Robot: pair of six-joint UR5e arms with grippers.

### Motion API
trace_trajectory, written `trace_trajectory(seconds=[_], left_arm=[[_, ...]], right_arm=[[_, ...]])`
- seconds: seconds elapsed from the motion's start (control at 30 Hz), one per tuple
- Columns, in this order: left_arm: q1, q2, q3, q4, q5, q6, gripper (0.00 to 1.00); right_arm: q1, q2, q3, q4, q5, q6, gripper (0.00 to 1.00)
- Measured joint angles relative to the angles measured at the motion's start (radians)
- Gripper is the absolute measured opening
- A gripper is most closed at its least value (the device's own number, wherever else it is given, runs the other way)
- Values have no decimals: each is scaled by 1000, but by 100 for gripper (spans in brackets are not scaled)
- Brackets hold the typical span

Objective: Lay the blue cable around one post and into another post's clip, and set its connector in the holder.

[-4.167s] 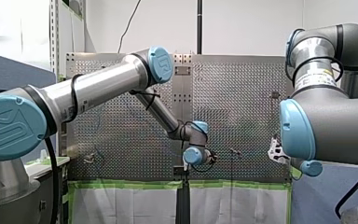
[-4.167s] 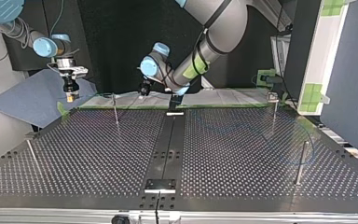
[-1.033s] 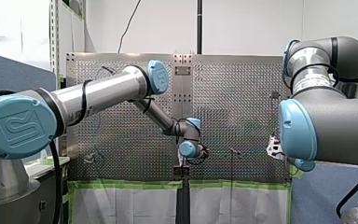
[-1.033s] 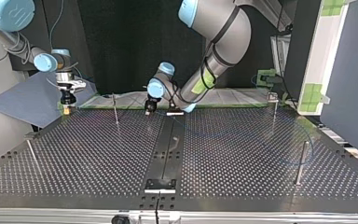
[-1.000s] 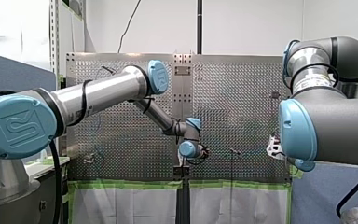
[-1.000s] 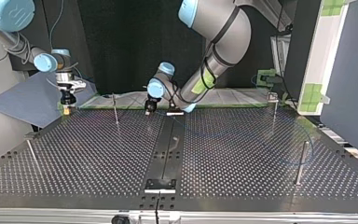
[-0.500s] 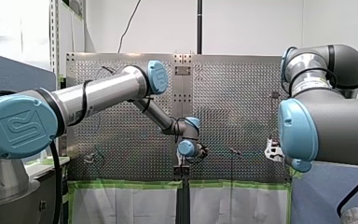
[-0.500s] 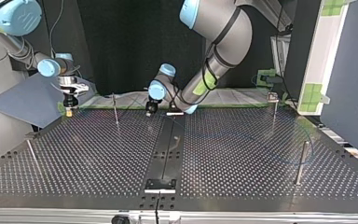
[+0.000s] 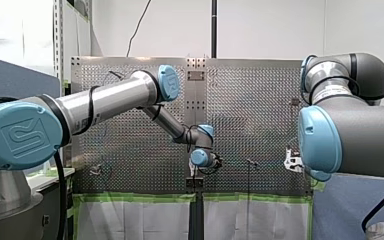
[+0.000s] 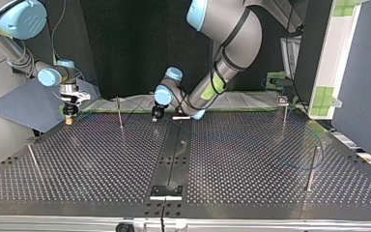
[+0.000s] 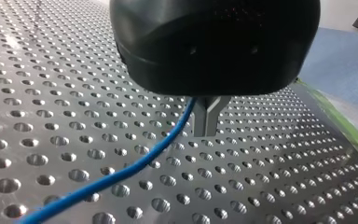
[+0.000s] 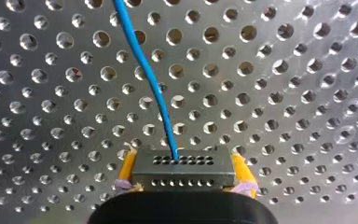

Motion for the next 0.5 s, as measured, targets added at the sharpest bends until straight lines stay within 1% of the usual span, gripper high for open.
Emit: trace_trajectory(seconds=[0.1, 0.3, 0.33, 0.37, 0.4, 0.43, 0.47, 0.5], left_arm=[[3, 0, 1, -4, 0, -1, 1], [6, 0, 6, -20, -5, -2, 1], [6, 0, 7, -21, -5, -2, 7], [6, 0, 6, -23, -4, -1, 7], [5, 0, 4, -24, -2, 1, 17], [3, 0, 2, -24, -1, 5, 25], [2, 0, -1, -24, 0, 10, 25], [-2, 0, -8, -24, -1, 20, 35]], right_arm=[[2, 1, -2, 17, 3, 0, 0], [9, 2, -8, 18, 12, 1, 0], [11, 2, -9, 19, 13, 1, 0], [13, 2, -10, 20, 13, 1, 0], [14, 2, -10, 20, 14, 1, 0], [15, 2, -10, 21, 14, 1, 0], [16, 2, -10, 23, 15, 1, 0], [17, 2, -10, 23, 15, 1, 0]])
